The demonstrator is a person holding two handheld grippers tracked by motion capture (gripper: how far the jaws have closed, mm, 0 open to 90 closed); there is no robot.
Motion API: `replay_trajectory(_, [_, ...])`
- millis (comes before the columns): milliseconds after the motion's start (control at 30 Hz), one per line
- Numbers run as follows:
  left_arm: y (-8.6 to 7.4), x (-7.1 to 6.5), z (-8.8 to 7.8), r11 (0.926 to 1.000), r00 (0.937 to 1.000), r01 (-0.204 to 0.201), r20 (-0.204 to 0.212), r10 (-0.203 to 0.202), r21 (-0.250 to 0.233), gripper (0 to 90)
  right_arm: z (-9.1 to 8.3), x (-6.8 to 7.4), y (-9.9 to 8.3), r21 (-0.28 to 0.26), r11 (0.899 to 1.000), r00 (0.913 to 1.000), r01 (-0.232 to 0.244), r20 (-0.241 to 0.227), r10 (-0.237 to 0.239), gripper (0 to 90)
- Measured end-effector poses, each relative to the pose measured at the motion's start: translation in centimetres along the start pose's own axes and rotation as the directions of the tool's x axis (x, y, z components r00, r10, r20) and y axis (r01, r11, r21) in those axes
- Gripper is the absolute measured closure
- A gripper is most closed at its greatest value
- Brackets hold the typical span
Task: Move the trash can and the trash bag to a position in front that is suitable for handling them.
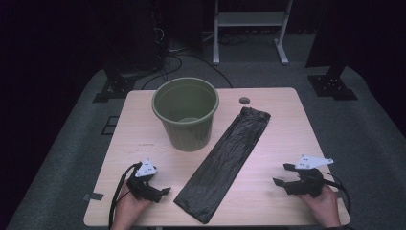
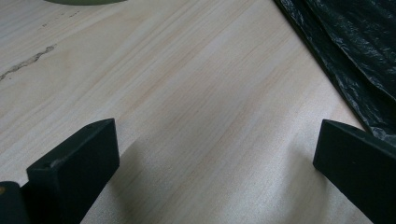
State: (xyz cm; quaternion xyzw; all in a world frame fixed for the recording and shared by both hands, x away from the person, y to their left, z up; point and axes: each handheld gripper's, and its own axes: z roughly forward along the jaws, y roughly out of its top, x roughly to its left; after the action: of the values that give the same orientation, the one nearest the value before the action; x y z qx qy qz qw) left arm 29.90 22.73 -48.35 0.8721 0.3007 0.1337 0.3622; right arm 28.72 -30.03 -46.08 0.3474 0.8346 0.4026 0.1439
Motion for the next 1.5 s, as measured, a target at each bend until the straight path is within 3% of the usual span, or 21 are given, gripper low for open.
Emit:
replay_trajectory(367, [0.0,0.0,0.0,1.0000,1.0000,0.000,0.000,0.000,0.000,0.0,3.0,1.2,3.4,-0.011,0.999,0.9986,0.030,-0.044,-0.031,28.6])
replay_trajectory(567, [0.0,0.0,0.0,1.0000,1.0000,0.000,0.000,0.000,0.000,0.0,5.8,1.8,5.1,0.003,0.999,0.9973,0.048,-0.055,-0.048,28.5])
replay_trajectory(800, [0.0,0.0,0.0,1.0000,1.0000,0.001,-0.002,-0.001,0.000,0.0,8.8,2.1,6.3,0.017,0.998,0.9959,0.061,-0.067,-0.060,28.6])
replay_trajectory(1000, [0.0,0.0,0.0,1.0000,1.0000,0.001,-0.002,-0.001,0.000,0.0,10.2,3.0,6.8,0.033,0.996,0.9920,0.088,-0.093,-0.085,29.5])
replay_trajectory(1133, [0.0,0.0,0.0,1.0000,1.0000,0.001,-0.002,-0.001,0.000,0.0,11.1,3.1,6.3,0.053,0.995,0.9903,0.087,-0.113,-0.081,36.7])
replay_trajectory(1200, [0.0,0.0,0.0,1.0000,1.0000,0.001,-0.002,-0.001,0.000,0.0,11.0,3.2,6.3,0.047,0.993,0.9897,0.106,-0.102,-0.101,45.1])
replay_trajectory(1233, [0.0,0.0,0.0,1.0000,1.0000,0.001,-0.002,-0.001,0.000,0.0,11.0,3.2,6.3,0.047,0.993,0.9897,0.106,-0.102,-0.101,45.1])
replay_trajectory(1267, [0.0,0.0,0.0,1.0000,1.0000,0.001,-0.002,-0.001,0.000,0.0,11.0,3.2,6.3,0.041,0.992,0.9894,0.119,-0.090,-0.115,54.7])
replay_trajectory(1400, [0.0,0.0,0.0,1.0000,1.0000,0.001,-0.001,-0.001,0.000,0.0,10.9,3.1,6.2,0.031,0.993,0.9898,0.118,-0.084,-0.115,75.5])
replay_trajectory(1433, [0.0,0.0,0.0,1.0000,1.0000,0.001,-0.001,-0.001,0.000,0.0,10.9,3.1,6.2,0.031,0.993,0.9898,0.118,-0.084,-0.115,75.5])
replay_trajectory(1500, [0.0,0.0,0.0,1.0000,1.0000,0.001,-0.002,-0.001,0.000,0.0,11.0,3.0,6.2,0.028,0.992,0.9893,0.119,-0.088,-0.117,85.8])
